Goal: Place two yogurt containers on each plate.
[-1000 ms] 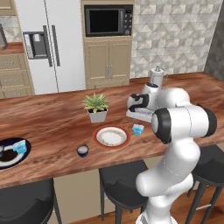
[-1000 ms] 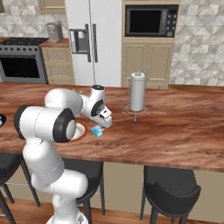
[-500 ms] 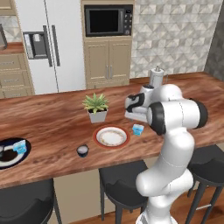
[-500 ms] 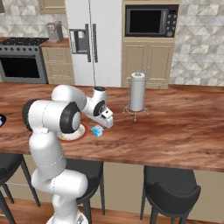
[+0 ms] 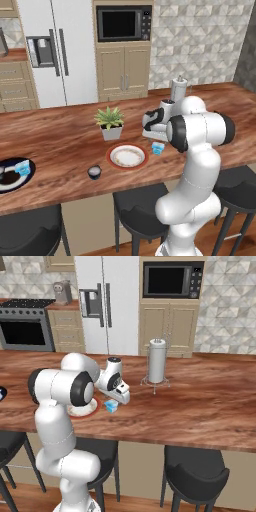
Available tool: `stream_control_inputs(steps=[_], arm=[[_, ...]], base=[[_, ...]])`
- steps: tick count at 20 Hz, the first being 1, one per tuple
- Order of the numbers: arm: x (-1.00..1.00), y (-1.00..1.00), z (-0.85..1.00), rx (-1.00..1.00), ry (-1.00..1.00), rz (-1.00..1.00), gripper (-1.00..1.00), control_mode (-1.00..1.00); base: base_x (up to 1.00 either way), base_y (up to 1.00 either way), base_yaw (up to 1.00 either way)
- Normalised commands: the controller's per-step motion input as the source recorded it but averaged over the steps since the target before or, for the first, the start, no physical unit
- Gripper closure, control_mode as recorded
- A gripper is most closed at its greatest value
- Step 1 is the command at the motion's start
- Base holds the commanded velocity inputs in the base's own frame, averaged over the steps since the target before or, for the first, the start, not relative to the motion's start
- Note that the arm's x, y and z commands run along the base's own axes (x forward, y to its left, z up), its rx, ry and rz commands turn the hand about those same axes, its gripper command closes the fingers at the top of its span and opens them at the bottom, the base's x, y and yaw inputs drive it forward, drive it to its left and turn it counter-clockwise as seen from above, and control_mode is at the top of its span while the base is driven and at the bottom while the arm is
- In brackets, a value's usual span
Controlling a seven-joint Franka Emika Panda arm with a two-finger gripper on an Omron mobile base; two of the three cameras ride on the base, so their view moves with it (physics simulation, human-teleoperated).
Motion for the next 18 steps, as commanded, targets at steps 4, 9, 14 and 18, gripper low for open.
stream_control_inputs(steps=[4,9,14,18], arm=[[0.0,0.0,-0.08,-0.02,0.0,0.0,-1.0,-1.0],[-0.01,0.0,-0.09,-0.04,0.0,0.0,-1.0,-1.0],[-0.25,0.0,0.0,-0.02,0.0,0.0,-1.0,-1.0],[-0.36,0.0,0.0,0.0,0.0,0.0,-1.0,-1.0]], base=[[0.0,0.0,0.0],[0.0,0.0,0.0],[0.0,0.0,0.0],[0.0,0.0,0.0]])
